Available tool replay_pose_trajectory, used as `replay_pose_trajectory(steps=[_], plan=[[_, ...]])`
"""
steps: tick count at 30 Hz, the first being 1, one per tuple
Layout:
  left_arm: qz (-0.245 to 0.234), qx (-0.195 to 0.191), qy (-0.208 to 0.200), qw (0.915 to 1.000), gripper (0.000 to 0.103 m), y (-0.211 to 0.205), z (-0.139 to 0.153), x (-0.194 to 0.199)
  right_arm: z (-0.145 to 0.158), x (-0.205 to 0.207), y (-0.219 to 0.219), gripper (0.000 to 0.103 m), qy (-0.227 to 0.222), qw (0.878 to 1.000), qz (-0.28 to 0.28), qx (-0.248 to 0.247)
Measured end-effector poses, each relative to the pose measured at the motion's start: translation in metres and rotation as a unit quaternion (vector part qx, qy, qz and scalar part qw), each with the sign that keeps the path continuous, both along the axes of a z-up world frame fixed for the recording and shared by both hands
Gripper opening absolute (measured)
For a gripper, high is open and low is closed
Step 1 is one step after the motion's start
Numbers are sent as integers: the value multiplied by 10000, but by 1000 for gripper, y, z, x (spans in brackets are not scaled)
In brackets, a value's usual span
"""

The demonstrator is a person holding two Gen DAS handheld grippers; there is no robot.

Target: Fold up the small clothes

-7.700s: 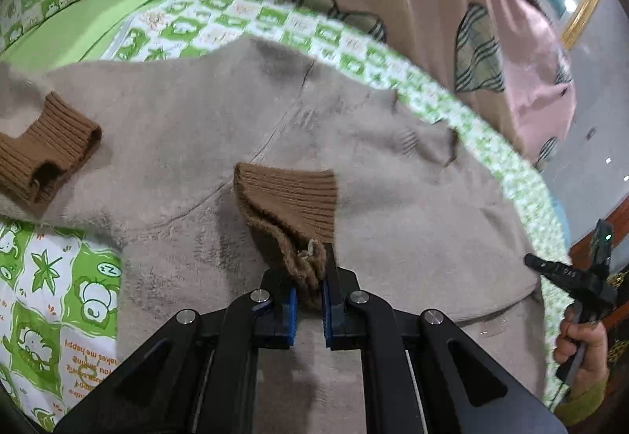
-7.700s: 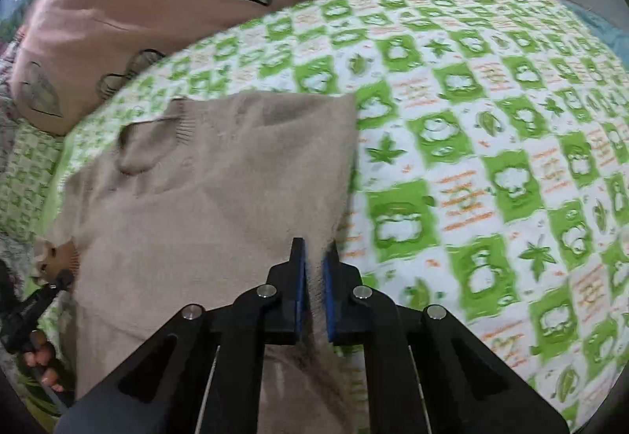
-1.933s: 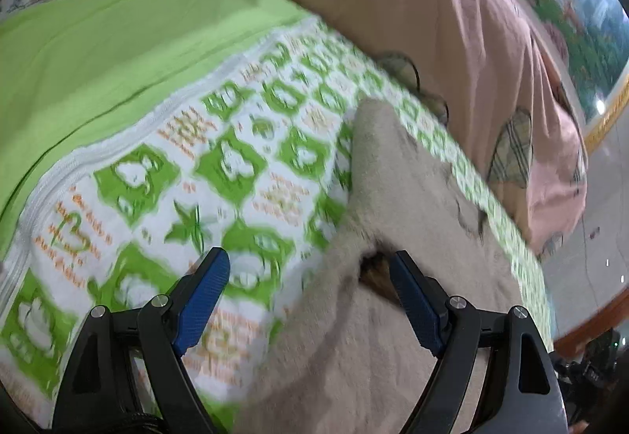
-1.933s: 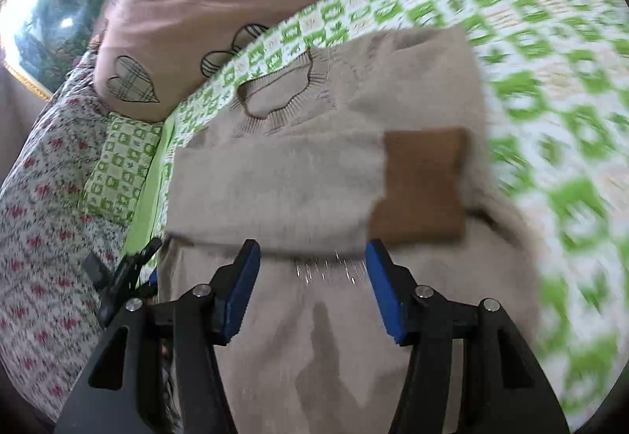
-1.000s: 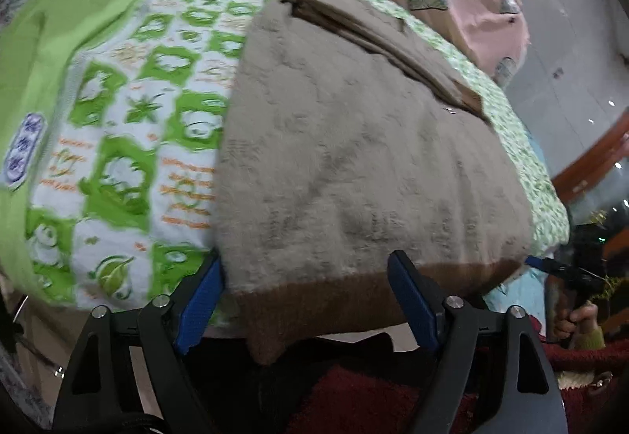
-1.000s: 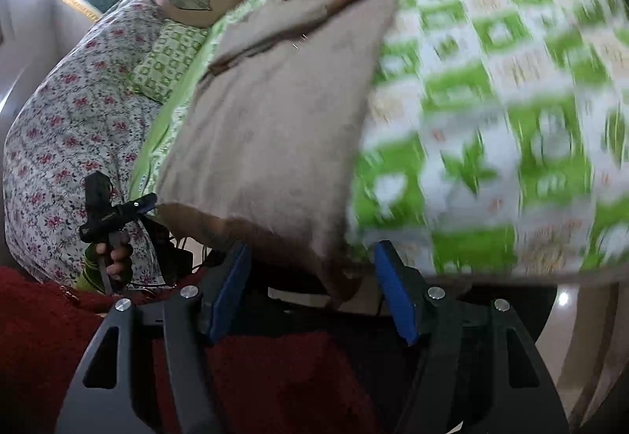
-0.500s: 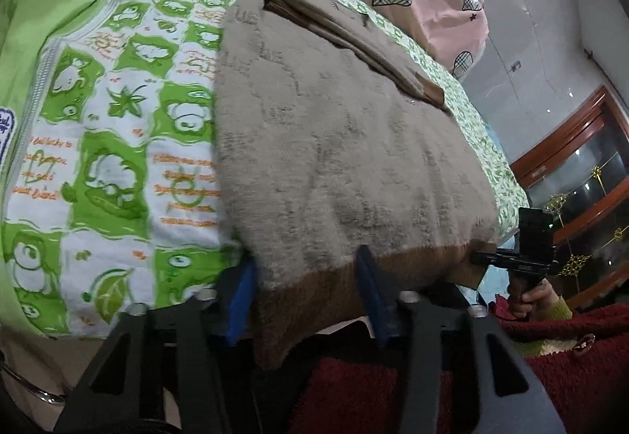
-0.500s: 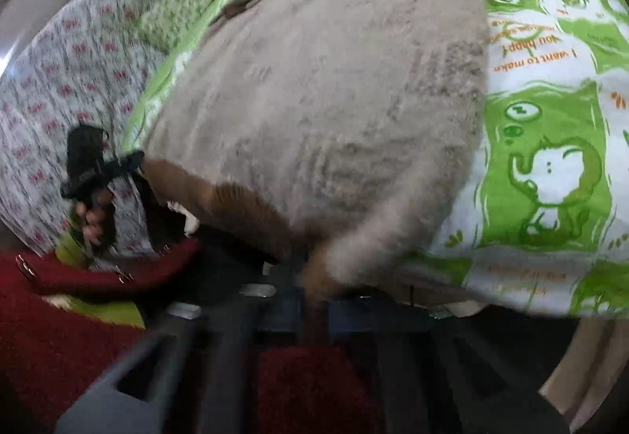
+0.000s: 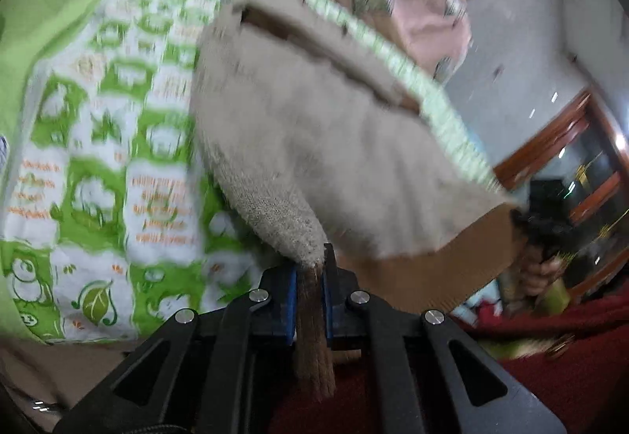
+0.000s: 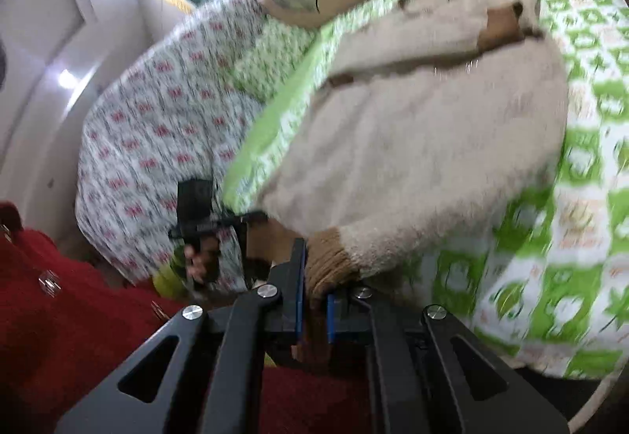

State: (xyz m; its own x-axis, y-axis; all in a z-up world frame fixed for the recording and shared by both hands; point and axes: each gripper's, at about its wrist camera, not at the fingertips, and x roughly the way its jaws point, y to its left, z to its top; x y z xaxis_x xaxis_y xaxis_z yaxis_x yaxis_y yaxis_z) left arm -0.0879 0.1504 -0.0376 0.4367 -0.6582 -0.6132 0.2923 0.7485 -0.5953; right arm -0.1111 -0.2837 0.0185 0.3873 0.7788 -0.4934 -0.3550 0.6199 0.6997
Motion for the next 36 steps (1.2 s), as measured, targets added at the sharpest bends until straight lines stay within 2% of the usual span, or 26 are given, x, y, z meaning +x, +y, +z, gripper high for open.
replay_pose_trajectory(steps=[3, 7, 8, 12, 15, 17, 21, 24, 28, 31, 34, 36], plan=[[384, -536, -302, 9974, 8, 10, 20, 1, 11, 5, -14, 9, -164, 9992, -253, 262], [749, -1241, -782, 9864, 7, 14, 46, 19, 25, 15, -32, 9, -396, 9955, -615, 608], [783, -1318, -891, 9842, 7, 12, 53, 27, 30, 20, -33, 9, -471, 9946, -687, 613], [763, -1352, -1246, 9800, 7, 4, 85, 65, 49, 47, -48, 9, -827, 9902, -876, 710], [661, -1302, -1604, 9762, 7, -5, 112, 103, 63, 80, -56, 9, -1118, 9857, -986, 787], [639, -1223, -1684, 9760, 7, -9, 122, 127, 71, 111, -63, 9, -1265, 9824, -1144, 762], [756, -1050, -1588, 9788, 7, -20, 124, 192, 70, 165, -81, 9, -1210, 9781, -1510, 764], [878, -971, -1458, 9806, 7, -24, 118, 233, 60, 208, -93, 9, -1006, 9760, -1787, 736], [1006, -862, -1146, 9845, 7, -28, 98, 281, 39, 250, -102, 9, -629, 9764, -2039, 336], [1033, -575, -903, 9889, 7, -37, 78, 317, 24, 276, -100, 9, -422, 9777, -2057, 27], [1118, -510, -724, 9898, 7, -37, 63, 341, 12, 298, -101, 9, -212, 9753, -2177, -315], [1240, -453, -558, 9897, 7, -34, 51, 360, 2, 315, -107, 9, -35, 9723, -2315, -338]])
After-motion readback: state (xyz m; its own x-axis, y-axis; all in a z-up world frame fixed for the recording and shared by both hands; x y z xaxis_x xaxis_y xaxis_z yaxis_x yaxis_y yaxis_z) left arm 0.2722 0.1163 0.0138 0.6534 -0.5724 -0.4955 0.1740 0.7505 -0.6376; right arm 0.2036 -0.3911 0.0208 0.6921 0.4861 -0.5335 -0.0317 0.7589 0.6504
